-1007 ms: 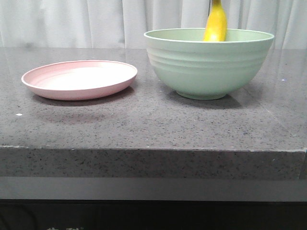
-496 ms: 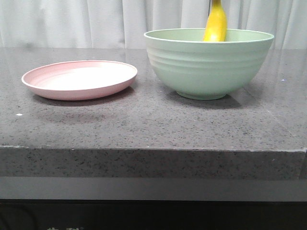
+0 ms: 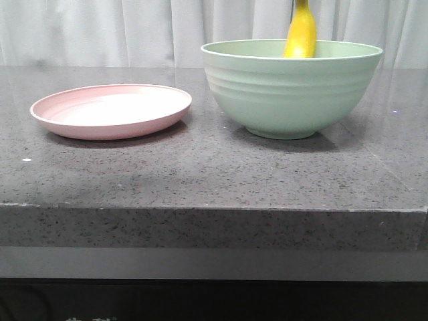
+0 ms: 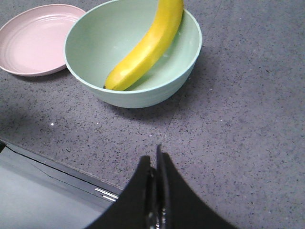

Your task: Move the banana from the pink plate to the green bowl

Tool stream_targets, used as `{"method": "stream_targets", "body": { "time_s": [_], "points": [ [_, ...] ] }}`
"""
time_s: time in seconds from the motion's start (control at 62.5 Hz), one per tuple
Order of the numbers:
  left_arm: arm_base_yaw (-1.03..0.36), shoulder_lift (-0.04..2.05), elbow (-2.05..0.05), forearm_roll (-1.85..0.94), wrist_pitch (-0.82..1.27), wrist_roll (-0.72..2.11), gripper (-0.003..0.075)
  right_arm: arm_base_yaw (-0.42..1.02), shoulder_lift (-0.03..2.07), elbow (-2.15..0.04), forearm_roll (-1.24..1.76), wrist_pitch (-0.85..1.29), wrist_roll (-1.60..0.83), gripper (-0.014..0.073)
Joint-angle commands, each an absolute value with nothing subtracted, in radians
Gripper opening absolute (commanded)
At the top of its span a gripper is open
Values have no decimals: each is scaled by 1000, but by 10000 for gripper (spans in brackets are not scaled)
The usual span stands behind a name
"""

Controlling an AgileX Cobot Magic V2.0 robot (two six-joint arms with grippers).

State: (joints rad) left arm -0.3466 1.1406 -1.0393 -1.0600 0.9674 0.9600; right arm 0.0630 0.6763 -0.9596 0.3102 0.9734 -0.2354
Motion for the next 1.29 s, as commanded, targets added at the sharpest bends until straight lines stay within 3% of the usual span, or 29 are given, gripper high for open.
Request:
{"method": "stream_targets", "body": {
  "time_s": [0.0, 0.719, 0.815, 1.023, 1.279],
  "points": [
    [-344, 1118, -1072, -1121, 945, 955, -18, 60, 675, -980, 331, 901, -233, -67],
    [-344, 1120, -1072, -1103, 869, 955, -18, 60, 675, -980, 331, 911, -234, -68],
    [-344, 1109, -1072, -962, 757, 847, -18, 60, 675, -980, 331, 911, -234, -68],
    [-342, 1028, -1006, -337, 623, 298, -18, 60, 675, -980, 331, 912, -234, -68],
    [-255, 775, -681, -253, 312, 265, -18, 60, 675, -980, 331, 912, -234, -68]
  ]
}}
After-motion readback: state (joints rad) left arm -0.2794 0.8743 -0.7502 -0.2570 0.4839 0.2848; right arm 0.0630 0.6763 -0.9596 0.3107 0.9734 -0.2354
